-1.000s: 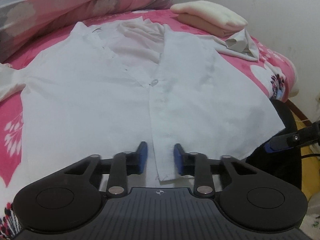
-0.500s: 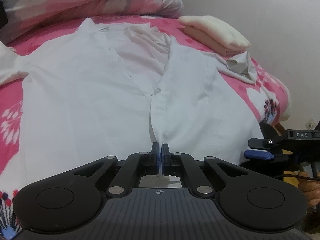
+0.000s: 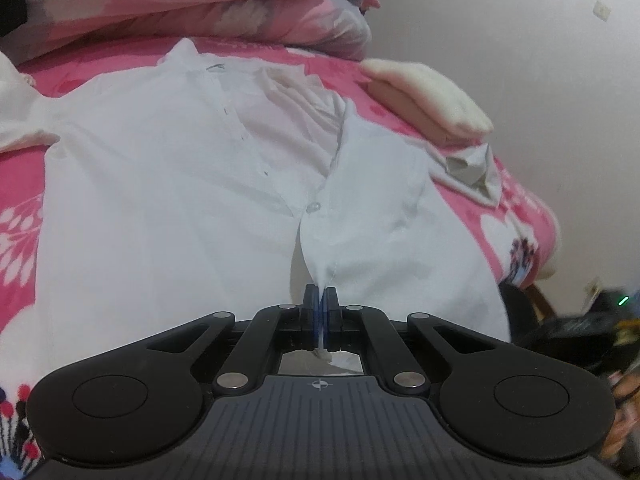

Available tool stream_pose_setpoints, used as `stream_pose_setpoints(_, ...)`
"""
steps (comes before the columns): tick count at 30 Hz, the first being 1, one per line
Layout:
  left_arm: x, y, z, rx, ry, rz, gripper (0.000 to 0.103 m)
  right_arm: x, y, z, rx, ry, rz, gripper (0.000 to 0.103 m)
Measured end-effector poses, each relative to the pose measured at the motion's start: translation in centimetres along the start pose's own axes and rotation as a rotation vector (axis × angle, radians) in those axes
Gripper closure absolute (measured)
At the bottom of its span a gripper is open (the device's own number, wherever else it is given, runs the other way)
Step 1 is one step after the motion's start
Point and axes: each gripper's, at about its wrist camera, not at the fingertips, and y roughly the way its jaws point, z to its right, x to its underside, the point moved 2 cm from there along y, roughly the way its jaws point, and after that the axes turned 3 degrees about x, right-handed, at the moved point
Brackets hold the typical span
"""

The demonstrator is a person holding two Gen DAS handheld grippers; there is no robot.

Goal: Fold clothes

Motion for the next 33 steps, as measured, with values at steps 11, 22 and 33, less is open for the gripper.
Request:
stream_pose_setpoints(11,-0.3,-1.1,-0.9,0.043,-0.072,0.02,0.103,-0.8,-1.9,1.7,-0.047,0.127,0.219,0.059)
stream_pose_setpoints(22,2.3,0.0,1.3,0.063,-0.002,-0.077,0.103,-0.9,-6.7,-0.1,0.11,-0.079,0.49,0.101)
stream_pose_setpoints(33,5.0,3.4,4.3,0.068,0.164,-0.158,0.103,-1.9,-9.0,-0.6,0.327,-0.232,0.562,0.099)
